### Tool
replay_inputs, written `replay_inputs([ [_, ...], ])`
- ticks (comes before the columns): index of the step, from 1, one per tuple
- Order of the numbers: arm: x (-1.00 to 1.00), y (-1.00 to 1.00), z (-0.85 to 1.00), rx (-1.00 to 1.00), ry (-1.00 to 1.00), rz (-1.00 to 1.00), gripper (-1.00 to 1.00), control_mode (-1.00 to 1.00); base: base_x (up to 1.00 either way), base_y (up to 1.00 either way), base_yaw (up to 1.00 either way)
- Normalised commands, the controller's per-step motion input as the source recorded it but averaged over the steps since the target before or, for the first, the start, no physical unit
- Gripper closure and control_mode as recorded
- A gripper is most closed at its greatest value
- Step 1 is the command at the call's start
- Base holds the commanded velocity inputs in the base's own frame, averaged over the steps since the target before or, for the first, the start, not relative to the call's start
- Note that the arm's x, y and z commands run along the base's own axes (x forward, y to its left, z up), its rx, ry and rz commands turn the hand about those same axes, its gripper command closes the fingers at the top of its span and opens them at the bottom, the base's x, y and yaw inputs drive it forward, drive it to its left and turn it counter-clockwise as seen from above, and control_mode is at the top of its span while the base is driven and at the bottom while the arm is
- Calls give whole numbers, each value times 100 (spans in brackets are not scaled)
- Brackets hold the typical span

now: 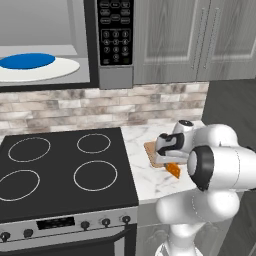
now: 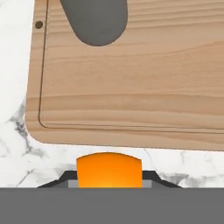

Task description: Retrieve the reheated potato from the microwave, then place the potato, cheese, and condiment on the cutting board.

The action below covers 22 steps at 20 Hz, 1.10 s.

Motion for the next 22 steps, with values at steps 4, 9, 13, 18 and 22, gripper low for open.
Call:
replay_inputs([
  [4,-24,-1,0,0,0,0,100,-100,0,0,0],
  [9,-11,-16,20,0,-4,0,100,-100,0,0,0],
  [13,1,-41,33,0,-5,0,100,-100,0,0,0],
  [18,22,-42,27,0,-2,0,100,-100,0,0,0],
  [22,40,-25,3,0,0,1,100,-100,0,0,0],
])
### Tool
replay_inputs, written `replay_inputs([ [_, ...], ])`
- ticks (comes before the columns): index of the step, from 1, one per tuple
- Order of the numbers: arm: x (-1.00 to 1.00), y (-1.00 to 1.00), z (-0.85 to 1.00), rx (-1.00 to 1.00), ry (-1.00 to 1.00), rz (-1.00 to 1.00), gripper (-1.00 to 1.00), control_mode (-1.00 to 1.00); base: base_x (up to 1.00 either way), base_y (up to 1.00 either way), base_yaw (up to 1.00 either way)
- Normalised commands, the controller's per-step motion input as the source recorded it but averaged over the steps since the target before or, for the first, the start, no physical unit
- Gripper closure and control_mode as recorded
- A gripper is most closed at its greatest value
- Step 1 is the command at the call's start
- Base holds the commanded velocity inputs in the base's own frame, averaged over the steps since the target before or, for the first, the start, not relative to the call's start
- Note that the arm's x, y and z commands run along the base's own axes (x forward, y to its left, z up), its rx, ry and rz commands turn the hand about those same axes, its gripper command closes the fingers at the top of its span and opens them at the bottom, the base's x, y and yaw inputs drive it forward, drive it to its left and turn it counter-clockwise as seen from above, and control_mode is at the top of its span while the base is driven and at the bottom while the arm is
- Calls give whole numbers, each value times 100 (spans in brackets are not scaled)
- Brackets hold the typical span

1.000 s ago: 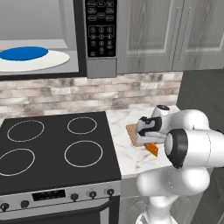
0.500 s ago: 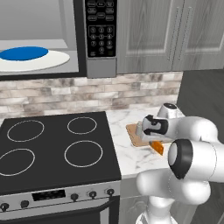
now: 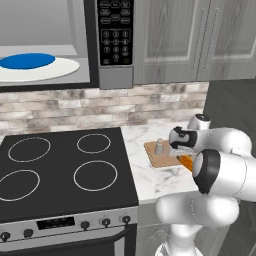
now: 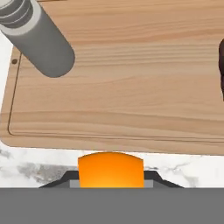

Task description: Retrieve the reheated potato from the microwave, then place the potato, cheese, and condiment on the cutting board.

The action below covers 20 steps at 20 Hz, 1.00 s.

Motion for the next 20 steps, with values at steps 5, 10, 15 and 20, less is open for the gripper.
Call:
replay_inputs([
  [5,46,-7,0,1,0,3,100,-100,0,0,0],
  [10,29,-7,-1,0,-3,1,100,-100,0,0,0],
  [15,18,-16,0,0,0,0,100,-100,0,0,0],
  [20,26,-8,-5,0,0,0,100,-100,0,0,0],
])
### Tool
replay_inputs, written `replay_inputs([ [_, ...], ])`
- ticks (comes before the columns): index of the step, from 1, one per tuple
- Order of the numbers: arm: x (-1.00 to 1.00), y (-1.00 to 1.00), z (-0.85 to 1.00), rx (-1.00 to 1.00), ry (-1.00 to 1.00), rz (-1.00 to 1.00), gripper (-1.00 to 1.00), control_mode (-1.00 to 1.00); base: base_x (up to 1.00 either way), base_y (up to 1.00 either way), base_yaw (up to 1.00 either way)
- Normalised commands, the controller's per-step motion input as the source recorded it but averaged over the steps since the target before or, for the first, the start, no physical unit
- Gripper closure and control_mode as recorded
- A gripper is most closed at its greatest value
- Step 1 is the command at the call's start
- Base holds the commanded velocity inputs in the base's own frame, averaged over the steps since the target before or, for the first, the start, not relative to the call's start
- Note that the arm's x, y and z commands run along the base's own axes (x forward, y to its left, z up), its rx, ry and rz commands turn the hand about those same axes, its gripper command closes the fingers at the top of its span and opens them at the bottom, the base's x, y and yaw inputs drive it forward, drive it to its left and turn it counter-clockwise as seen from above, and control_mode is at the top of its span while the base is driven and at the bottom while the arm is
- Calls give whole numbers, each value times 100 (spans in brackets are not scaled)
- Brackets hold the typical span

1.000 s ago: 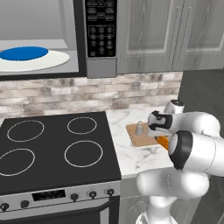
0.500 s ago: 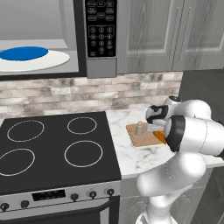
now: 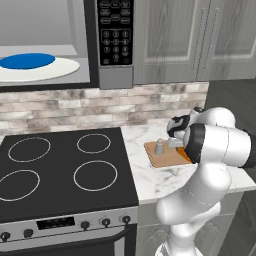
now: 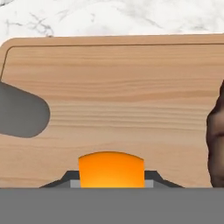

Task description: Retrieve the reheated potato from the microwave, then place the potato, cheese, and condiment on the cutting board.

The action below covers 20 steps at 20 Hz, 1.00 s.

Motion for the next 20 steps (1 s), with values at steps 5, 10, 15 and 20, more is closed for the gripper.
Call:
replay_inputs([
  [5,34,-1,-8,0,-3,0,100,-100,0,0,0],
  [10,18,0,-14,0,-5,0,100,-100,0,0,0],
  [15,22,0,-16,0,-4,0,100,-100,0,0,0],
  [20,23,0,-15,0,-1,0,100,-100,0,0,0],
])
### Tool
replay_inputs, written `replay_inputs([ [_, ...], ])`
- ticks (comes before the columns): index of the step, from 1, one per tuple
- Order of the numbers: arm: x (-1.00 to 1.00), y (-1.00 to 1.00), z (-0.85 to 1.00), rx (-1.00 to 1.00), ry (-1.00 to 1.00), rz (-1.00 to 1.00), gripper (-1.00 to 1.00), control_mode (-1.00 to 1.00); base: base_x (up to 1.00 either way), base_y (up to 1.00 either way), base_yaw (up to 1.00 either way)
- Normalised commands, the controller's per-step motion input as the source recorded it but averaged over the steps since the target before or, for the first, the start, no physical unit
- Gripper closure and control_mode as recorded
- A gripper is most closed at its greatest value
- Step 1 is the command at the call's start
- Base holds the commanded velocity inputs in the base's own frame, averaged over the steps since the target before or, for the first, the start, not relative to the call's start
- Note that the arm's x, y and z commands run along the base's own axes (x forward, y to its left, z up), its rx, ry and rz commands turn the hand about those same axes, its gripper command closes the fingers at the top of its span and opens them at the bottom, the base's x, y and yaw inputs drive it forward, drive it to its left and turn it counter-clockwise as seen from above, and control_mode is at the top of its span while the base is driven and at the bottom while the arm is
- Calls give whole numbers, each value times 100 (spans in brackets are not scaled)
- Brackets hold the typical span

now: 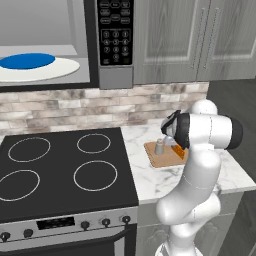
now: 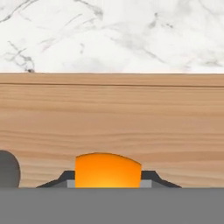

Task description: Retrieve the reheated potato from the microwave, then place the potato, cheese, and condiment on the cutting board.

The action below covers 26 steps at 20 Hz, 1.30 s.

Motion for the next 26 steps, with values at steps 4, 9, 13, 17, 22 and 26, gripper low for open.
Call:
replay_inputs([
  [4,23,0,-12,0,-2,0,100,-100,0,0,0],
  [9,13,0,-9,0,-4,0,100,-100,0,0,0],
  [13,0,0,-9,0,-1,0,100,-100,0,0,0],
  [17,-4,0,-7,0,0,0,-100,-100,0,0,0],
  [22,-4,-1,-1,0,0,0,-100,-100,0,0,0],
  [26,-4,-4,0,0,0,0,-100,-100,0,0,0],
])
